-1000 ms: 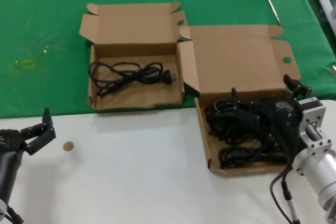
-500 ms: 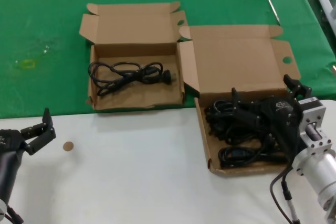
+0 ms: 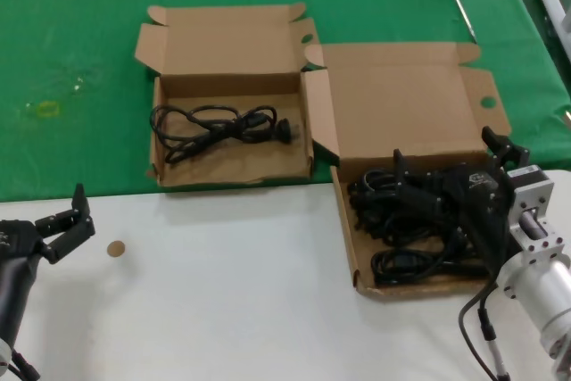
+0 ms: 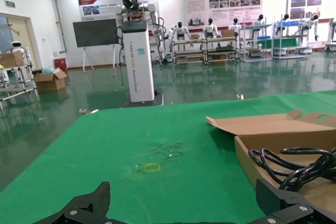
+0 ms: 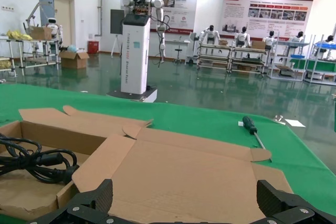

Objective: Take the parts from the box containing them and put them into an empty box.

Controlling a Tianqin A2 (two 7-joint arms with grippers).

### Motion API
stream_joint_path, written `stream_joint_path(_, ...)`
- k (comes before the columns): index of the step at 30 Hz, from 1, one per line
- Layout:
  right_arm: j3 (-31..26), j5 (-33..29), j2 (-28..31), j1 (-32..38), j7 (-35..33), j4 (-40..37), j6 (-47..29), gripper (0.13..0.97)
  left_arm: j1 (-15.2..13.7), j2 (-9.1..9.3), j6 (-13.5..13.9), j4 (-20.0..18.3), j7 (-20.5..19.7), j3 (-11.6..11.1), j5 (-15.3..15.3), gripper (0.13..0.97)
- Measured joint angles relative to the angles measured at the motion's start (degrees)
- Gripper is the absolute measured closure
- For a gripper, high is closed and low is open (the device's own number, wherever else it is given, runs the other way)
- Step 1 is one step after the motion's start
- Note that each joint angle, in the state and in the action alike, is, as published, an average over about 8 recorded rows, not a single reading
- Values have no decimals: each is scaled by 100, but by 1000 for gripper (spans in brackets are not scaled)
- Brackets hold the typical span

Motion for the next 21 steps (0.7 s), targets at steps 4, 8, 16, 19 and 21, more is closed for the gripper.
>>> stream_joint_path(4, 0, 0, 0, 0, 0, 0, 0, 129, 0, 0, 0, 0, 0, 0, 0, 132)
stream_joint_path(8, 0, 0, 0, 0, 0, 0, 0, 129, 0, 0, 0, 0, 0, 0, 0, 132)
stream_joint_path(16, 0, 0, 0, 0, 0, 0, 0, 129, 0, 0, 0, 0, 0, 0, 0, 132)
stream_joint_path(19, 0, 0, 0, 0, 0, 0, 0, 129, 0, 0, 0, 0, 0, 0, 0, 132)
stream_joint_path(21, 0, 0, 0, 0, 0, 0, 0, 129, 0, 0, 0, 0, 0, 0, 0, 132)
